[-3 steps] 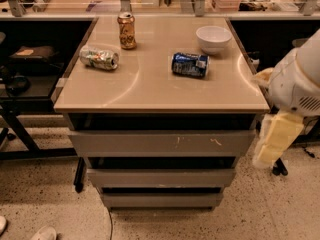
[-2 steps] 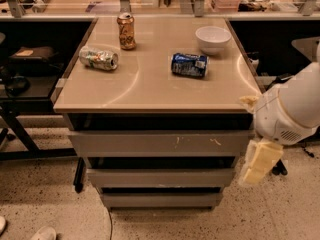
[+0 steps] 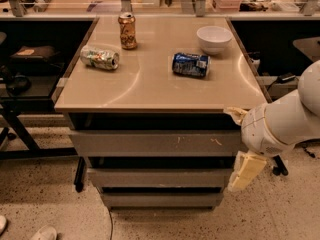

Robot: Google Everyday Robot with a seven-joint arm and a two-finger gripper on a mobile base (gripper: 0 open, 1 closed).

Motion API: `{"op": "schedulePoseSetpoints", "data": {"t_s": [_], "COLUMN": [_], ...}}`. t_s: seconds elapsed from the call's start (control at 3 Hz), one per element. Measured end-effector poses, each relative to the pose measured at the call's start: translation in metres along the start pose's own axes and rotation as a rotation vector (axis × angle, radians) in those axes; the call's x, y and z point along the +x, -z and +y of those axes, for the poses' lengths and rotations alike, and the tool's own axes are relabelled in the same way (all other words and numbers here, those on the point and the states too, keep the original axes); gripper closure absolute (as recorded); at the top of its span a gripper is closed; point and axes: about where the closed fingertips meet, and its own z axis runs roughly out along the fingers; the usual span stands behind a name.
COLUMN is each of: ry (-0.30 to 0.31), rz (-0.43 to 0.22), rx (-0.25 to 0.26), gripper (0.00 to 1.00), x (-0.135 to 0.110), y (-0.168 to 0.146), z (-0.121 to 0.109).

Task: Open top drawer

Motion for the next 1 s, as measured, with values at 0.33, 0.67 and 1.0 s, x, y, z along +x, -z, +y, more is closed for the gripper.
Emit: {"op": "schedulePoseSetpoints", "data": {"t_s": [0.33, 0.67, 1.0], "ry": [-0.001, -0.018, -0.019], "rz": [0.001, -0.006, -0.028], "rx": [-0.003, -0.023, -0.030], "gripper": [0.00, 0.00, 0.00], "x": [0.000, 0.011, 0.031], "y": [0.000, -0.021, -0.062], "z": [0.001, 0.003, 0.003]}}
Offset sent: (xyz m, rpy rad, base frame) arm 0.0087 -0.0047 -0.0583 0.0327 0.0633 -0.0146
